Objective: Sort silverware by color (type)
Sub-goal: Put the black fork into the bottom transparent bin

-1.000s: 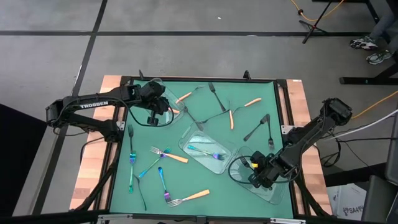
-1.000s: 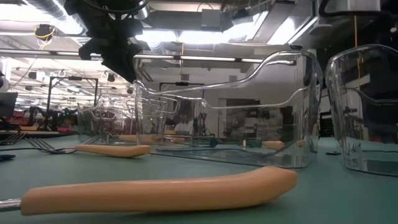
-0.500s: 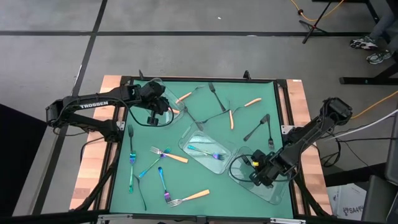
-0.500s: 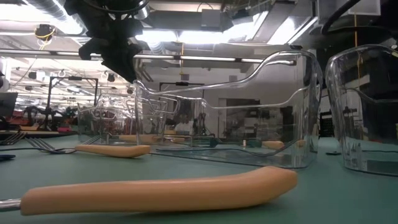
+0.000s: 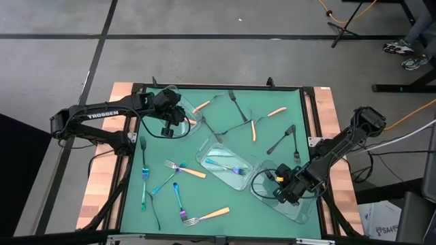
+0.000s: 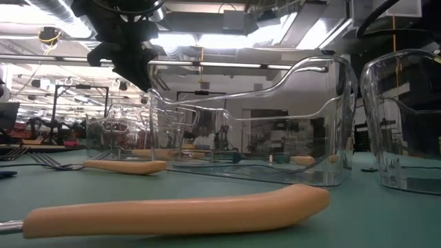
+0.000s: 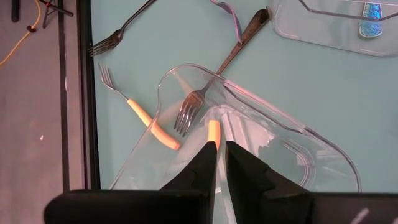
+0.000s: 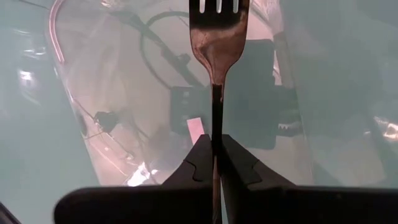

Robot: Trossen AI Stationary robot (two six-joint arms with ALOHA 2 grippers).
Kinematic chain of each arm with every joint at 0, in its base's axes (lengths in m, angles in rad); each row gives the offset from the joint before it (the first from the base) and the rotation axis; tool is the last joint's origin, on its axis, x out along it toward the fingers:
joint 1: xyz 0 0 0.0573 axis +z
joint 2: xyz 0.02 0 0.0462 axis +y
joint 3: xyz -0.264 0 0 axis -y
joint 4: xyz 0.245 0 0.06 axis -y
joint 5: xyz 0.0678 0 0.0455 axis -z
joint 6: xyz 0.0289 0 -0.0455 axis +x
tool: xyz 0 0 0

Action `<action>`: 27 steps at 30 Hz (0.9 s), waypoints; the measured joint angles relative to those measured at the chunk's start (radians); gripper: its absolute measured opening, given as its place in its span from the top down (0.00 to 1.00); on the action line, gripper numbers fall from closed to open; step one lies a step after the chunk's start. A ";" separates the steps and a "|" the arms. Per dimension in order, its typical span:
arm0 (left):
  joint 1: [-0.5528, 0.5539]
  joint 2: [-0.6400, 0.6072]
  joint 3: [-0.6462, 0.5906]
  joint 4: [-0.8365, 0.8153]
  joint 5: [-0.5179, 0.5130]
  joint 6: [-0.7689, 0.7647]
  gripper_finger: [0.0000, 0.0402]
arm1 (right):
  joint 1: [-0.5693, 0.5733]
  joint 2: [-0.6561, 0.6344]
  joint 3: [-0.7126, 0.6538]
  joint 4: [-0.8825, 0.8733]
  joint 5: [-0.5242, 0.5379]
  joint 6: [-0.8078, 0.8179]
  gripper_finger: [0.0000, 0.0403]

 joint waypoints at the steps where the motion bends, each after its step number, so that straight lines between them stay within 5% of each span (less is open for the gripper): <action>1: 0.000 0.000 0.000 0.000 0.000 0.000 0.93 | 0.000 0.000 0.000 0.000 0.000 0.000 1.00; 8: 0.000 0.000 0.000 0.000 0.000 0.000 0.93 | 0.000 0.001 0.000 0.001 0.000 0.000 0.99; 19: 0.000 0.000 0.000 0.000 0.000 0.000 0.93 | 0.000 0.001 -0.001 0.004 0.001 -0.003 0.82; 27: 0.000 0.000 0.000 0.000 0.000 0.000 0.93 | 0.000 0.001 0.000 0.003 -0.006 -0.002 0.83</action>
